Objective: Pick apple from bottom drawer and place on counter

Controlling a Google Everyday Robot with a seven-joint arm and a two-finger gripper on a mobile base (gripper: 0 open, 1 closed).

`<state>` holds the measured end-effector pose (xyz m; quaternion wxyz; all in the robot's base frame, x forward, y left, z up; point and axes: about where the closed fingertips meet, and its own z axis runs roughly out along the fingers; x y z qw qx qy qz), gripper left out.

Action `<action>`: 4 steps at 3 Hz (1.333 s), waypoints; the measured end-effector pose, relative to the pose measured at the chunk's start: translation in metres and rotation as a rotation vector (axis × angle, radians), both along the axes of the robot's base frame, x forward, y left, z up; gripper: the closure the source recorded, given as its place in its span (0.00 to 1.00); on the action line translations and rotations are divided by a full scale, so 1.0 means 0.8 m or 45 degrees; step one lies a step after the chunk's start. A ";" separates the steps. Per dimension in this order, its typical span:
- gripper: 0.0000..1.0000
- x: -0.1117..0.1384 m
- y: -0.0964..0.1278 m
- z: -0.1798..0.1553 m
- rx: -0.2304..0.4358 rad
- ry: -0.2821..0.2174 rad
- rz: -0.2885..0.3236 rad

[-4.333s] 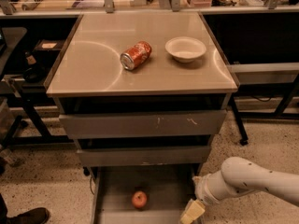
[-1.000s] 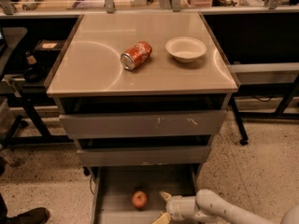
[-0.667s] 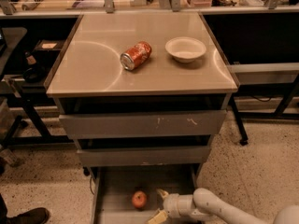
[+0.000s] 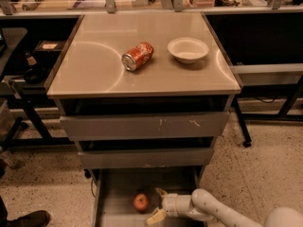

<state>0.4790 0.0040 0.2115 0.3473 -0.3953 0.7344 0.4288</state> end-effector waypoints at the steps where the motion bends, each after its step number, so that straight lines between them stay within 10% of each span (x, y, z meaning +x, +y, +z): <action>1: 0.00 0.003 0.004 -0.010 0.018 -0.004 -0.013; 4: 0.00 0.044 0.022 -0.052 0.064 -0.079 -0.052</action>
Offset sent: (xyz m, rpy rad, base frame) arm 0.0315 0.0122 -0.0347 0.0578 -0.0420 -0.0442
